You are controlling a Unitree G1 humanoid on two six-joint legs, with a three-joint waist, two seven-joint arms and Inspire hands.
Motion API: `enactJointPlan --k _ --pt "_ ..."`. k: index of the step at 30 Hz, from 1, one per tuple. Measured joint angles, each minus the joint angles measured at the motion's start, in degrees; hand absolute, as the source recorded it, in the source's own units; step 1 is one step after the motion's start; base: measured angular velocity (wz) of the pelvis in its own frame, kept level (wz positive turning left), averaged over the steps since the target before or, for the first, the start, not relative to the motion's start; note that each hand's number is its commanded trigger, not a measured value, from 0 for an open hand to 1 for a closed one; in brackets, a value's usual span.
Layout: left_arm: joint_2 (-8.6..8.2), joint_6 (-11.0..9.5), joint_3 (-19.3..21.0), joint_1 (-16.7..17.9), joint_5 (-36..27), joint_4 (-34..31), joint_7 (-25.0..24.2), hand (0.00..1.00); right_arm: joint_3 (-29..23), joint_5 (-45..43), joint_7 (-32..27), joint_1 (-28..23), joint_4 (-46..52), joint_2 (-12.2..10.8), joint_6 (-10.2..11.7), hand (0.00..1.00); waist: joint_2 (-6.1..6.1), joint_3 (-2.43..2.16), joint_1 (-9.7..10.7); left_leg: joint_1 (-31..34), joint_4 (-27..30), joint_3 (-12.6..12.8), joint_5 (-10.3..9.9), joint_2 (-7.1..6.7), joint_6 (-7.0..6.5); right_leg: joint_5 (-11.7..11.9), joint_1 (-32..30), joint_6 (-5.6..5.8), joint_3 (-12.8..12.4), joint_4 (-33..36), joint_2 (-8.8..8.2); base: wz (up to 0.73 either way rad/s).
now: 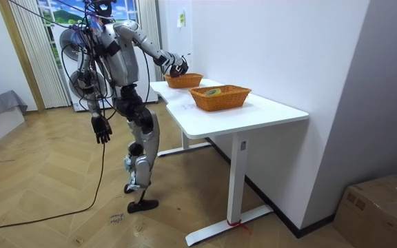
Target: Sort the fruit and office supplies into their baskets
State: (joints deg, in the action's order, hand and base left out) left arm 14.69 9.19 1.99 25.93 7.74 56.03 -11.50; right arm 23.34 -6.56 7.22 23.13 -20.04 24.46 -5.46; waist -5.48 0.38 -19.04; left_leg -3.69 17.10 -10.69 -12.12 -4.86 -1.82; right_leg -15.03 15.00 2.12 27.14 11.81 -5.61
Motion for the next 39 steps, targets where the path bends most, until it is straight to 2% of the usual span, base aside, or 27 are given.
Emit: enactJointPlan --k 5,14,26,31,36,39 --pt "-0.08 0.1 0.0 0.4 0.2 -0.6 0.2 0.0 -0.2 0.0 0.0 0.0 0.0 0.1 0.0 0.0 0.43 0.03 0.1 0.0 -0.2 0.0 0.0 0.01 0.0 0.0 -0.1 0.0 0.0 0.1 -0.06 0.0" --pt "-0.12 0.1 0.0 0.7 2.0 -1.0 1.1 0.0 -0.4 1.8 0.4 0.0 -0.6 0.9 0.0 0.0 0.4 0.01 0.5 0.1 -0.2 -0.2 0.0 -0.6 -0.05 -0.1 0.2 0.14 1.3 -0.1 -0.34 0.03" --pt "-0.13 0.1 0.0 0.7 1.8 -1.0 1.2 0.0 -0.4 2.0 0.4 0.0 -0.8 1.2 0.4 0.0 0.52 -0.01 0.9 0.1 -0.2 -0.2 0.0 -0.59 -0.09 -0.1 0.0 0.2 1.3 0.0 -0.35 0.0" --pt "-0.13 0.0 0.0 0.5 0.2 -1.0 0.9 0.0 -0.7 7.9 0.4 0.0 -0.8 2.0 0.4 0.0 1.11 -0.38 2.2 0.2 0.0 0.1 -0.2 -0.23 -0.27 -0.1 -0.3 0.26 0.7 0.8 -0.56 -0.03" --pt "-0.55 0.2 0.2 0.7 0.2 -3.3 0.4 0.0 -8.6 14.8 0.4 0.0 1.1 2.8 0.4 0.0 1.17 -0.63 4.0 0.1 -0.3 1.3 -0.1 -0.23 -0.48 -0.2 -1.4 0.39 -0.7 1.5 -1.28 -0.13" --pt "-0.57 0.2 0.4 0.4 0.2 -3.6 0.9 0.0 -11.1 17.7 0.1 -0.1 4.0 2.8 0.4 0.0 0.9 -0.8 5.5 -0.2 -0.6 2.5 -0.1 0.02 -0.68 -0.2 -1.7 0.46 -1.8 1.9 -1.27 -0.17"
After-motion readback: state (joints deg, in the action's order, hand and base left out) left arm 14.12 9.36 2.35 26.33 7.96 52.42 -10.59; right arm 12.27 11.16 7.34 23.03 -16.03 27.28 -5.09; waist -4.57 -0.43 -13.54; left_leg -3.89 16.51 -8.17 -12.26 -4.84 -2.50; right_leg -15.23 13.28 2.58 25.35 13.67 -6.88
